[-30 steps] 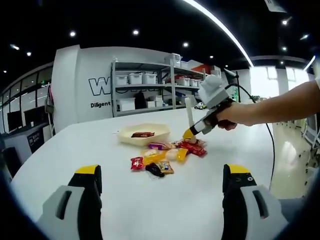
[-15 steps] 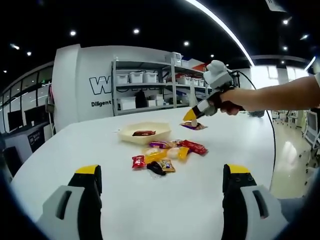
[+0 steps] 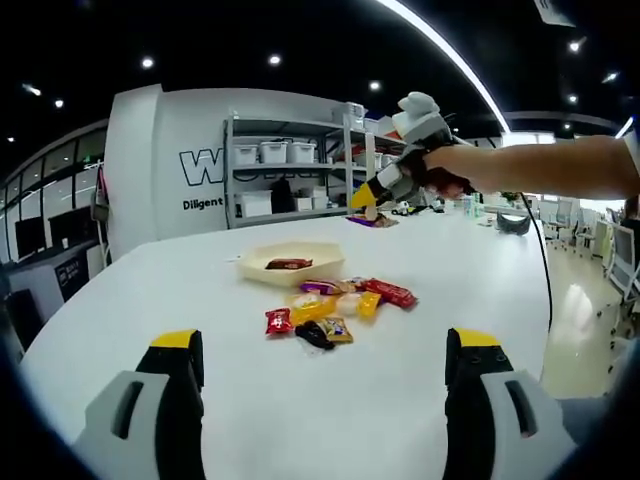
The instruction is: Place the target food into the container with the food tongs after gripping and lifting it, then release it inside without dropping or visibly crushing the food.
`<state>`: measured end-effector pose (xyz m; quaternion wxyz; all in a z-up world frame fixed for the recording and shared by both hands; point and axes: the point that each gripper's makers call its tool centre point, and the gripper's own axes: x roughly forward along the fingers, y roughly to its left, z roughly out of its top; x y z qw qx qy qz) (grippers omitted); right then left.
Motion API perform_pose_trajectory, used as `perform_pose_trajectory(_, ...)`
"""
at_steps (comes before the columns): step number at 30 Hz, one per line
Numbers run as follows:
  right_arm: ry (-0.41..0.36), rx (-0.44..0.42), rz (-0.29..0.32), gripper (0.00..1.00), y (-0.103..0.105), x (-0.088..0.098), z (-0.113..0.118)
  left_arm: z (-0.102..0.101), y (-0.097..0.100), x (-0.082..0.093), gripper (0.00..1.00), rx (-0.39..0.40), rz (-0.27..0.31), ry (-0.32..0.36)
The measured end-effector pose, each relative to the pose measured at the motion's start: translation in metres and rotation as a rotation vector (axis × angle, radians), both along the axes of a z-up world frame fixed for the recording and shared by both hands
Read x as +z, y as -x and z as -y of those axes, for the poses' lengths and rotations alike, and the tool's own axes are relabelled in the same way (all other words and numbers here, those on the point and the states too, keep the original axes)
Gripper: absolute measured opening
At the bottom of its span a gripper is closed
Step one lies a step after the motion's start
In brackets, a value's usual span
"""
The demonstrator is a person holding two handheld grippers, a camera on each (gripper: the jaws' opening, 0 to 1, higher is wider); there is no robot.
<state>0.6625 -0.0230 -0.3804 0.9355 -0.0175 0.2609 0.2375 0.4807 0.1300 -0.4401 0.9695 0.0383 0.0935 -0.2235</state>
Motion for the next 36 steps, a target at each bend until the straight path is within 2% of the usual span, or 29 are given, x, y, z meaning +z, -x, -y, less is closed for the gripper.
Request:
perform_pose_trajectory(10,0.027,0.044,0.000,0.13,-0.024,-0.011,-0.026,-0.001,-0.003,0.000,0.99,0.001,-0.008,-0.013)
perform_pose_trajectory(20,0.086,0.103,-0.013,0.14,-0.048,-0.043,-0.049,-0.008,-0.005,0.001,0.99,0.017,-0.004,-0.028)
perform_pose_trajectory(27,0.146,0.178,-0.008,0.14,-0.061,-0.063,-0.070,-0.010,-0.008,0.003,0.99,0.023,-0.002,-0.025)
perform_pose_trajectory(36,0.172,0.209,-0.018,0.14,-0.075,-0.081,-0.082,-0.016,-0.016,0.002,0.99,0.035,-0.001,-0.019)
